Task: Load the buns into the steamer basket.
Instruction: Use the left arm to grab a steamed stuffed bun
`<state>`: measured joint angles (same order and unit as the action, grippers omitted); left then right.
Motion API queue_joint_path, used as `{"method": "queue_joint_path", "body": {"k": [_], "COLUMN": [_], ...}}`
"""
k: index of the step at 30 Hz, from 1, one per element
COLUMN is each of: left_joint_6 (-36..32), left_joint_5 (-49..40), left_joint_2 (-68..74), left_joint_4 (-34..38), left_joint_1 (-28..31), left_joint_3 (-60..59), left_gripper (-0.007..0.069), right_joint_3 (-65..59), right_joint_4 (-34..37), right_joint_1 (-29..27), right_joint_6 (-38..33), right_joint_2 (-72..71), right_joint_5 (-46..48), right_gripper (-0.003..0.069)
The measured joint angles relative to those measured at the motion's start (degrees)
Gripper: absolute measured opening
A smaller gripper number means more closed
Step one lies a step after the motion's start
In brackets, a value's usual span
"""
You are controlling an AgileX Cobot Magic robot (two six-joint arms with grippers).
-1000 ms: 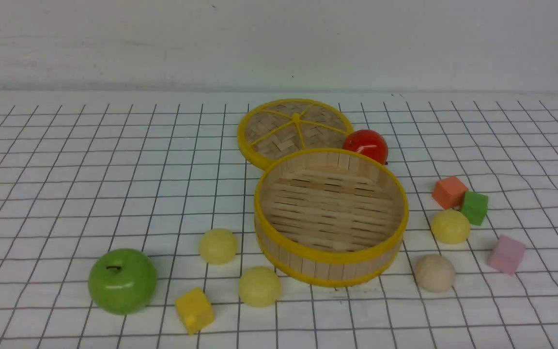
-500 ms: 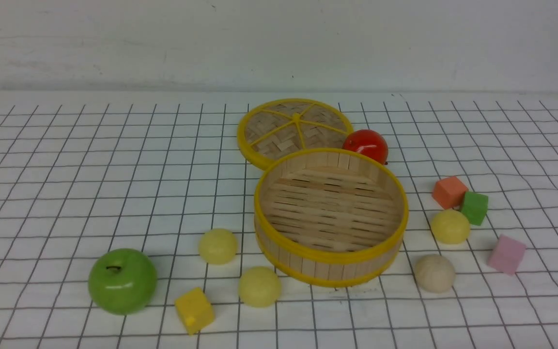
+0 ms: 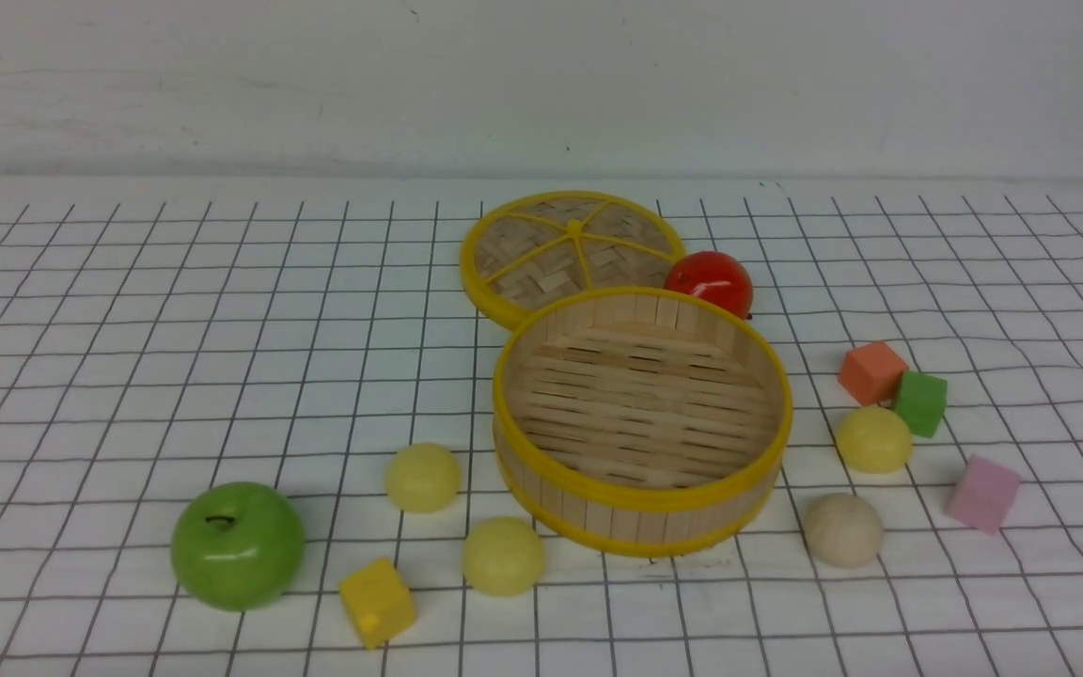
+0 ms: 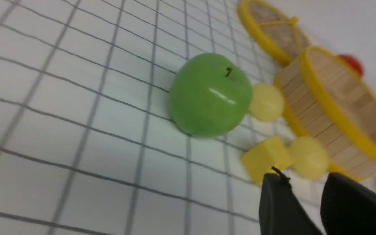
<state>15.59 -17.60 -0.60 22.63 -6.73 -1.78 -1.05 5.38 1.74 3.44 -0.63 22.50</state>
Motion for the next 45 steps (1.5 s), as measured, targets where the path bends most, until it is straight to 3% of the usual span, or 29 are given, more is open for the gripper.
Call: {"method": "queue_joint_path", "body": {"k": [4, 8, 11, 16, 17, 23, 25, 30, 35, 36, 38, 41, 45], "left_joint_6": [2.28, 1.27, 0.43, -6.24, -6.46, -9.37, -9.64, -14.14, -16.22, -15.59, -13.15, -11.89, -11.5], "left_joint_5": [9.5, 17.95, 15.27, 0.76, -0.72, -29.04, -33.94, -34.28, -31.87, -30.77, -29.59, -29.6, -30.79], "left_joint_2": [0.0, 0.0, 0.0, 3.1, 3.58, 31.19, 41.54, 63.37, 77.04, 81.27, 85.73, 91.66, 96.79], "left_joint_4": [14.89, 20.38, 20.79, 15.27, 14.97, 1.43, -1.35, -2.45, -3.06, -4.85, -7.38, -9.95, -11.65], "left_joint_1": [0.0, 0.0, 0.0, 0.0, 0.0, 0.0, 0.0, -1.06, -11.44, -18.21, -24.28, -28.32, -28.61], "left_joint_3": [0.0, 0.0, 3.52, 16.44, 17.72, 35.94, 39.31, 46.45, 53.62, 57.26, 62.63, 69.4, 74.48], "left_gripper": [0.02, 0.0199, 0.0156, -0.0004, -0.0014, -0.0013, -0.0013, -0.0013, -0.0013, -0.0013, -0.0013, -0.0013, -0.0013], "right_joint_3": [0.0, 0.0, 0.0, 0.0, 0.0, 0.0, 0.0, 0.0, 0.0, 0.0, 0.0, 0.0, 0.0], "right_joint_4": [0.0, 0.0, 0.0, 0.0, 0.0, 0.0, 0.0, 0.0, 0.05, 0.05, 0.05, 0.05, 0.05], "right_joint_1": [0.0, 0.0, 0.0, 0.0, 0.0, 0.0, 0.0, 0.0, 0.0, 0.0, 0.0, 0.0, 0.0], "right_joint_6": [0.0, 0.0, 0.0, 0.0, 0.0, 0.0, 0.0, 0.0, 0.0, 0.0, 0.0, 0.0, 0.0], "right_joint_2": [0.0, 0.0, 0.0, 0.0, 0.0, 0.0, 0.0, 0.0, 0.0, 0.0, 0.0, 0.0, 0.0], "right_joint_5": [0.0, 0.0, 0.0, 0.0, 0.0, 0.0, 0.0, 0.0, 0.0, 0.0, 0.0, 0.0, 0.0], "right_gripper": [0.0239, 0.0239, 0.0239, 0.0239, 0.0239, 0.0239, 0.0239, 0.0239, 0.0239, 0.0239, 0.0239, 0.0239, 0.0239]}}
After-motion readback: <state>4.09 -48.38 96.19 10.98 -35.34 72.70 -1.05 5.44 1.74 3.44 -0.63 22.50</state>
